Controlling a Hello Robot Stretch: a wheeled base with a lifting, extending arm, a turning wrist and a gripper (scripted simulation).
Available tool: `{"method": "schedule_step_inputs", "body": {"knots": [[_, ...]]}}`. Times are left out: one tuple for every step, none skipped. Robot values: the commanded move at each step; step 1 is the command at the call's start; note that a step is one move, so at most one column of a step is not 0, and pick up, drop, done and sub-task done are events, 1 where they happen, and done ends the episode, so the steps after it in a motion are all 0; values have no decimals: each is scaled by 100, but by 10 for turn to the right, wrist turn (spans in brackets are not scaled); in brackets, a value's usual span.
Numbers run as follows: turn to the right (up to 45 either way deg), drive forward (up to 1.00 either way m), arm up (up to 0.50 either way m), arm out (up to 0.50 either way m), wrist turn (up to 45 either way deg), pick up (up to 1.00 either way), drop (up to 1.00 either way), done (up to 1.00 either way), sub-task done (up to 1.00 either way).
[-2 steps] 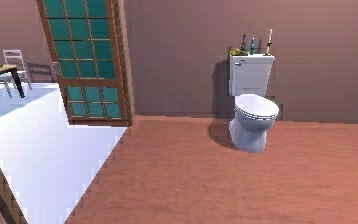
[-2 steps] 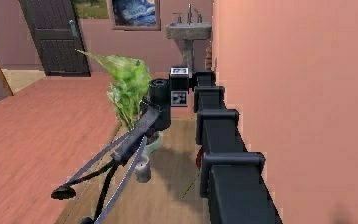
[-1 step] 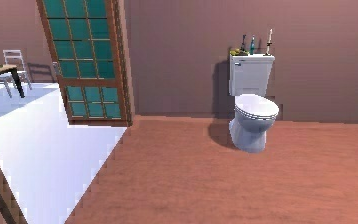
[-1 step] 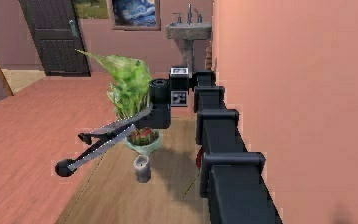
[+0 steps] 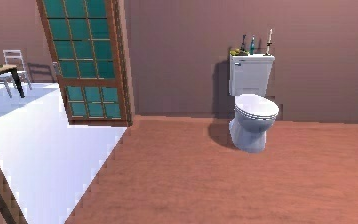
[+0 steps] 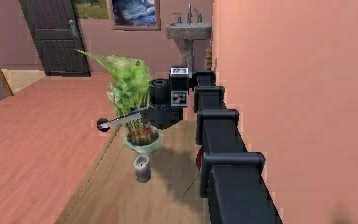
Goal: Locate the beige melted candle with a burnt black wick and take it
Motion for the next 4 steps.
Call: {"method": "schedule_step_inputs", "body": {"knots": [[0,0,0,0,120,0,0,0,0],[0,0,-26,0,0,0,0,0,0],[0,0,0,0,0,100,0,0,0],[0,0,10,0,0,0,0,0,0]]}}
